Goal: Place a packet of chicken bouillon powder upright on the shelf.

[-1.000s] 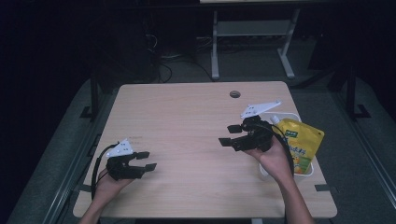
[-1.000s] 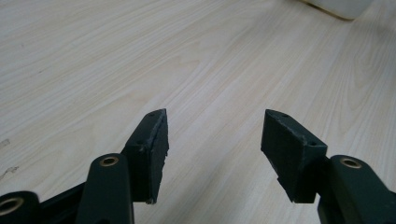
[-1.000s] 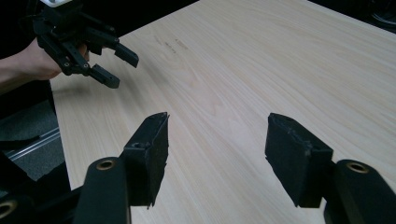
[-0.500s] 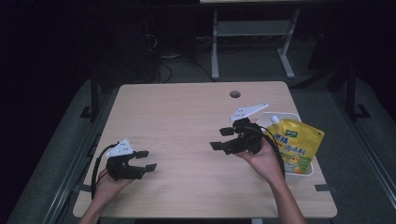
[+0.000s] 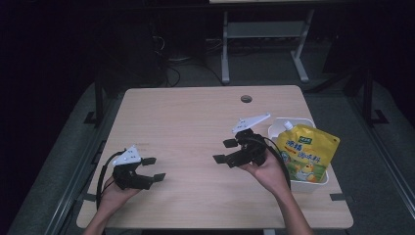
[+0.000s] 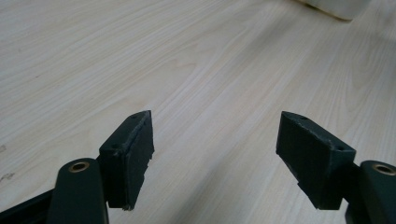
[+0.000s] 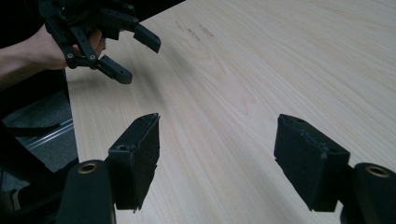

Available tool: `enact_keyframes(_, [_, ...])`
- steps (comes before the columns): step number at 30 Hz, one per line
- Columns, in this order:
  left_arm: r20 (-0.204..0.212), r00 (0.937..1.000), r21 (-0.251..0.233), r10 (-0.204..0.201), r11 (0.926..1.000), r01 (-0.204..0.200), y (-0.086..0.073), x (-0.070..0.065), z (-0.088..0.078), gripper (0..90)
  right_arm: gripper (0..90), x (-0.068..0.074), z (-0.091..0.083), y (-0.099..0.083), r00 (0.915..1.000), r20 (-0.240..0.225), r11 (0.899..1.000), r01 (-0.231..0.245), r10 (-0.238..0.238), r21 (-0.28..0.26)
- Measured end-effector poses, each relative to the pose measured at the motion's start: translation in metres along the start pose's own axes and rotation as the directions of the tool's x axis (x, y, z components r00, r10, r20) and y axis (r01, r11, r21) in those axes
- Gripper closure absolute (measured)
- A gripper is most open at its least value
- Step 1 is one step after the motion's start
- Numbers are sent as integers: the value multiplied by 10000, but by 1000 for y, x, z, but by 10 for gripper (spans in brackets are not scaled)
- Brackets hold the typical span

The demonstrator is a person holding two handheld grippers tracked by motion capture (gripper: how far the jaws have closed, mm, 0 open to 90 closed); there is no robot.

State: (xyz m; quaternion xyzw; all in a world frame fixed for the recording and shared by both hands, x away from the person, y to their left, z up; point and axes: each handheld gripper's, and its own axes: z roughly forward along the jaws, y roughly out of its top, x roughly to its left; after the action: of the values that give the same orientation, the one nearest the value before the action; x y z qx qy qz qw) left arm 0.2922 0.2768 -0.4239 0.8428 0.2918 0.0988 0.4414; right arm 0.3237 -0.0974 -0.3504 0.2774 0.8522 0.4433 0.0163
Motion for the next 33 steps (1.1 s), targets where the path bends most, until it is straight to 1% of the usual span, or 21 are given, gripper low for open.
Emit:
enact_keyframes(10, [-19, 9999, 30, 141, 9999, -141, 1, -3, 1, 223, 299, 4, 10, -8, 9999, -116, 9999, -9, 10, 123])
enact_keyframes(16, [13, 9999, 18, 107, 9999, -107, 2, -5, 2, 219, 296, 4, 17, -18, 9997, -227, 9996, -100, 106, 253])
enact_keyframes(22, [45, 9999, 24, 167, 9999, -167, 2, -7, 3, 217, 295, 4, 24, -29, 9992, -304, 9987, -244, 258, 441])
enact_keyframes(33, [107, 9998, 59, 185, 9998, -186, 2, -8, 5, 211, 295, 3, 31, -45, 9986, -365, 9981, -369, 387, 496])
